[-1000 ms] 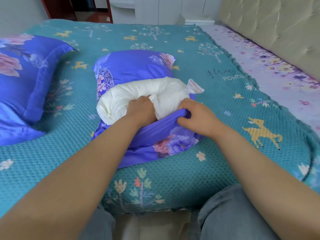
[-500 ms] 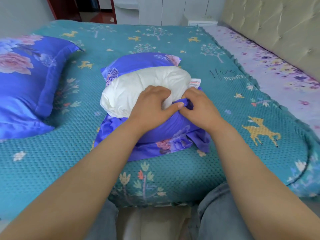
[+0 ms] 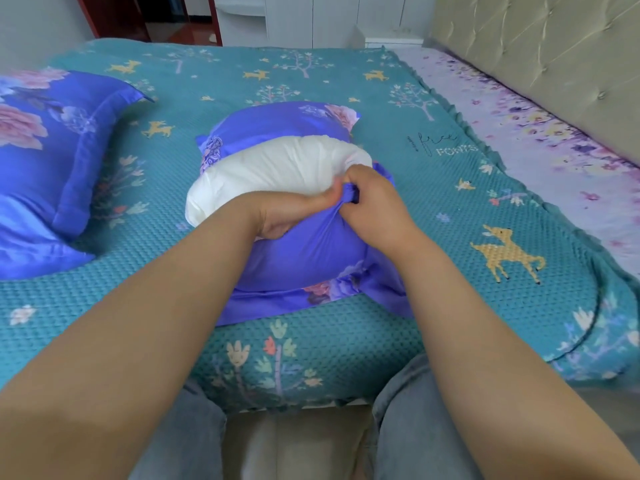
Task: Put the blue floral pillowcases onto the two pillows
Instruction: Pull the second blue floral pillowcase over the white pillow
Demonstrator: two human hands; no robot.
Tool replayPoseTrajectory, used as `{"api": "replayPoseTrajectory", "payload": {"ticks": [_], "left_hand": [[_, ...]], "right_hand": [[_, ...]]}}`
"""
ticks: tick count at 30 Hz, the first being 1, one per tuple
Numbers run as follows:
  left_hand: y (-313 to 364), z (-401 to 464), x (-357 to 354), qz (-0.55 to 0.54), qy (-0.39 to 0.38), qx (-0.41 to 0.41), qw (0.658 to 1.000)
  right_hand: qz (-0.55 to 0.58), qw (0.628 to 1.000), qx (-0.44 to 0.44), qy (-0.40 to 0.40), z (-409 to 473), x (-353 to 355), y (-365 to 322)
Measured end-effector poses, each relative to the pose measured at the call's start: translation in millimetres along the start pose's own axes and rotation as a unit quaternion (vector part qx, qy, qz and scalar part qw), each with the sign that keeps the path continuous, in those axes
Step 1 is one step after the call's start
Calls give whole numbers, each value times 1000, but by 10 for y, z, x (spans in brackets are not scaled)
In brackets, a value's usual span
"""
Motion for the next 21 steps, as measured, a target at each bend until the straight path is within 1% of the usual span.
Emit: {"api": "replayPoseTrajectory", "payload": {"ticks": [2, 5, 6, 7, 8, 9, 10, 12, 13, 14, 15, 16, 19, 21], "left_hand": [[23, 13, -26, 58, -14, 3, 998], [103, -52, -31, 80, -48, 58, 994], [127, -78, -46, 98, -69, 60, 991], [138, -64, -68, 138, -84, 49, 986], [161, -32, -98, 194, -62, 21, 979], [184, 17, -126, 260, 1, -15, 966], [202, 50, -154, 315, 95, -51, 943], [226, 3, -197, 389, 289, -101, 869], [196, -68, -208, 422, 350, -116, 828], [145, -142, -205, 454, 382, -114, 797], [67, -213, -182, 473, 389, -98, 784], [-3, -296, -146, 492, 378, -66, 782], [-155, -496, 49, 521, 307, 68, 793], [-202, -621, 148, 508, 283, 117, 805]], "right_hand": [[4, 1000, 21, 17, 3, 6, -43], [12, 998, 39, 50, 8, -11, -11], [9, 997, 38, 62, 21, -21, 9], [5, 997, 32, 75, 39, -22, 45], [4, 996, 21, 90, 62, -11, 75], [7, 995, 5, 102, 94, 20, 106], [10, 994, -11, 107, 120, 57, 144], [-13, 995, -40, 87, 157, 133, 205], [-42, 996, -53, 60, 154, 153, 236], [-73, 995, -67, 27, 147, 166, 276], [-95, 992, -79, -3, 127, 171, 315], [-106, 991, -84, -24, 100, 180, 346], [-132, 987, -79, -43, 42, 182, 353], [-177, 980, -64, -60, 12, 152, 275]]}}
Point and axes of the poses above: each hand's wrist, its own z-axis towards the middle knuckle, its own x-axis out of the back of the hand, y = z × x, the point moved 2 cm from there along z, towards the middle knuckle, and after that the axes turned 1 degree about x, right-handed, at the moved point
